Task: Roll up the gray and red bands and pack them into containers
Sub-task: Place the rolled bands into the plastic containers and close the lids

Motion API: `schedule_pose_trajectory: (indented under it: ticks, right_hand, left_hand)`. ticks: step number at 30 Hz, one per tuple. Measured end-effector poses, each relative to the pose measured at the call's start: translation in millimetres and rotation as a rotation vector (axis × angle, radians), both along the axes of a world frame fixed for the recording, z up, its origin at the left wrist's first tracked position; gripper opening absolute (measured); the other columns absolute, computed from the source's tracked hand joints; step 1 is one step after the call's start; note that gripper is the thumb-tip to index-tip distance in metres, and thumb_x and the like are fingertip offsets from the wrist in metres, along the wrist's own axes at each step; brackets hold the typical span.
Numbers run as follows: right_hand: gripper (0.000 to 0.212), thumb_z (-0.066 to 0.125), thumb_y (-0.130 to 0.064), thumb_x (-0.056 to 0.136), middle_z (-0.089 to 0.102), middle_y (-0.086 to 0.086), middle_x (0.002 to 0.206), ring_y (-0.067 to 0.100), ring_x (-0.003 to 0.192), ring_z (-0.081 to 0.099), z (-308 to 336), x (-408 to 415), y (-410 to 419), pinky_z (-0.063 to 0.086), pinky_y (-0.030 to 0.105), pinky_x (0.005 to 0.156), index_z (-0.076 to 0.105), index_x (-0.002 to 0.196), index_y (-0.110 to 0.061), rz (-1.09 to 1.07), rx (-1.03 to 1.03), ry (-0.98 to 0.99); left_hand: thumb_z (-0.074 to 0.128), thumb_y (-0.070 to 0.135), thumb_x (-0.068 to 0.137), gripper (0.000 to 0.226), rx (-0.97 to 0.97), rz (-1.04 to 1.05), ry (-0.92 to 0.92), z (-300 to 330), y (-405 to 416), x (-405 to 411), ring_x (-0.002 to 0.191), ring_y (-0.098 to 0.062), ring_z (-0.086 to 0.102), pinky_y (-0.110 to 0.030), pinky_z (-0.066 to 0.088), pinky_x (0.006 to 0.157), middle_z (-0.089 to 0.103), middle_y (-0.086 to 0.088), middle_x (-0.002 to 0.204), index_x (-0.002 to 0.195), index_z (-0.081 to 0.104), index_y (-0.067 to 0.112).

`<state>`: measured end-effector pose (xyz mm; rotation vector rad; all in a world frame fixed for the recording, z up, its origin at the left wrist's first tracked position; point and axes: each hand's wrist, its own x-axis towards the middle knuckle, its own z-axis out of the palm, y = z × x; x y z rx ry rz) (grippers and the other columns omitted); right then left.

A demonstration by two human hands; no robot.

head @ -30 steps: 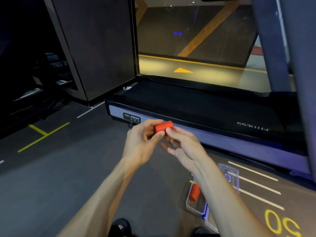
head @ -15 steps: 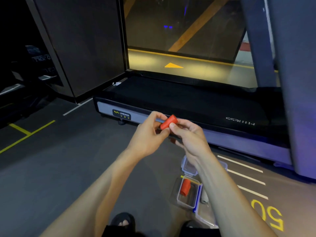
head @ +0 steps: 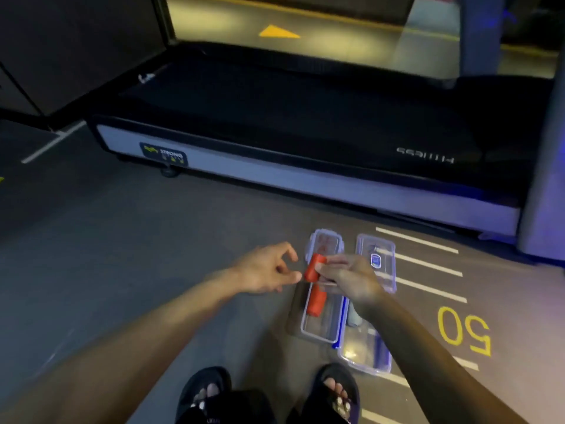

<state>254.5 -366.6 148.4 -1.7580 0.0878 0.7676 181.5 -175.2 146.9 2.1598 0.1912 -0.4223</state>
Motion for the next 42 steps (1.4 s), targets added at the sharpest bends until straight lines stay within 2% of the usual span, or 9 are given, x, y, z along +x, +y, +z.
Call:
schedule_pose_trajectory:
  ticks: [3,7,10,13,20,25,35,38,42]
  right_hand:
    - [0.02,0.071,0.01,0.089,0.063,0.011,0.071,0.01,0.044,0.063,-63.5,16.7,-22.2,0.054,0.023,0.043,0.059,0.089,-0.006,-0.045,-0.178,0.01]
    - [0.03,0.082,0.001,0.079,0.072,0.015,0.081,0.029,0.068,0.072,-140.3,33.6,-37.1,0.063,0.042,0.063,0.055,0.082,-0.013,-0.08,-0.439,0.037]
    - [0.028,0.071,0.006,0.083,0.066,0.016,0.09,0.012,0.065,0.066,-182.8,40.3,-33.3,0.056,0.027,0.059,0.053,0.075,-0.014,-0.051,-0.561,-0.078]
    - [0.011,0.072,-0.02,0.086,0.072,0.012,0.099,0.03,0.091,0.07,-210.0,49.4,-26.1,0.05,0.03,0.071,0.065,0.094,-0.016,0.165,-0.805,-0.188]
    - [0.026,0.066,-0.021,0.095,0.066,0.016,0.122,0.036,0.114,0.064,-242.7,72.9,-11.3,0.051,0.037,0.09,0.064,0.119,-0.011,0.444,-0.982,-0.265]
    - [0.029,0.062,-0.022,0.099,0.064,0.014,0.128,0.031,0.118,0.064,-251.1,78.9,-5.6,0.052,0.038,0.094,0.06,0.126,-0.012,0.52,-1.046,-0.298]
    - [0.018,0.041,-0.013,0.107,0.062,0.013,0.129,0.028,0.116,0.061,-248.7,59.3,-8.7,0.043,0.012,0.072,0.057,0.106,-0.022,0.726,-0.967,-0.272]
    - [0.023,0.05,-0.018,0.104,0.067,0.01,0.123,0.026,0.112,0.066,-251.1,49.9,11.9,0.054,0.031,0.096,0.059,0.125,-0.013,0.647,-0.888,-0.255]
    - [0.035,0.057,-0.028,0.102,0.062,0.01,0.123,0.027,0.109,0.066,-243.8,43.5,41.2,0.056,0.038,0.092,0.053,0.133,-0.011,0.725,-0.868,-0.23]
  left_hand:
    - [0.067,0.014,0.098,0.018,-0.028,-0.063,0.1,-57.4,10.7,12.1,0.06,-0.013,0.06,-0.03,0.049,0.069,0.064,0.012,0.065,0.108,0.054,0.02]
    - [0.072,0.012,0.091,0.017,0.037,-0.107,0.22,-128.4,18.9,25.3,0.059,-0.015,0.062,-0.023,0.048,0.071,0.063,0.016,0.056,0.097,0.061,0.024]
    - [0.074,0.015,0.088,0.016,0.049,-0.124,0.28,-173.0,15.6,36.3,0.056,-0.009,0.063,-0.023,0.05,0.073,0.065,0.016,0.058,0.086,0.063,0.026]
    - [0.074,0.015,0.087,0.015,0.047,-0.123,0.32,-206.1,6.0,50.8,0.058,-0.008,0.063,-0.025,0.053,0.076,0.071,0.01,0.066,0.083,0.064,0.025]
    - [0.075,0.035,0.089,0.024,0.051,-0.04,0.347,-257.2,-29.1,83.9,0.077,-0.025,0.075,-0.034,0.059,0.08,0.075,0.0,0.088,0.105,0.059,0.025]
    - [0.074,0.045,0.089,0.042,0.115,-0.039,0.404,-274.8,-45.1,96.9,0.097,-0.029,0.072,-0.039,0.058,0.087,0.073,-0.003,0.11,0.118,0.053,0.024]
    - [0.06,0.015,0.093,0.018,0.094,-0.08,0.33,-271.6,-39.7,94.0,0.053,-0.009,0.069,-0.027,0.056,0.058,0.069,0.005,0.067,0.089,0.048,0.028]
    - [0.061,0.013,0.09,0.016,0.088,-0.069,0.34,-273.0,-10.9,83.0,0.054,-0.012,0.072,-0.032,0.061,0.067,0.074,0.002,0.065,0.101,0.054,0.022]
    - [0.064,0.014,0.096,0.016,-0.014,-0.009,0.428,-269.8,21.3,67.7,0.057,-0.019,0.073,-0.029,0.055,0.058,0.074,0.0,0.068,0.107,0.056,0.021]
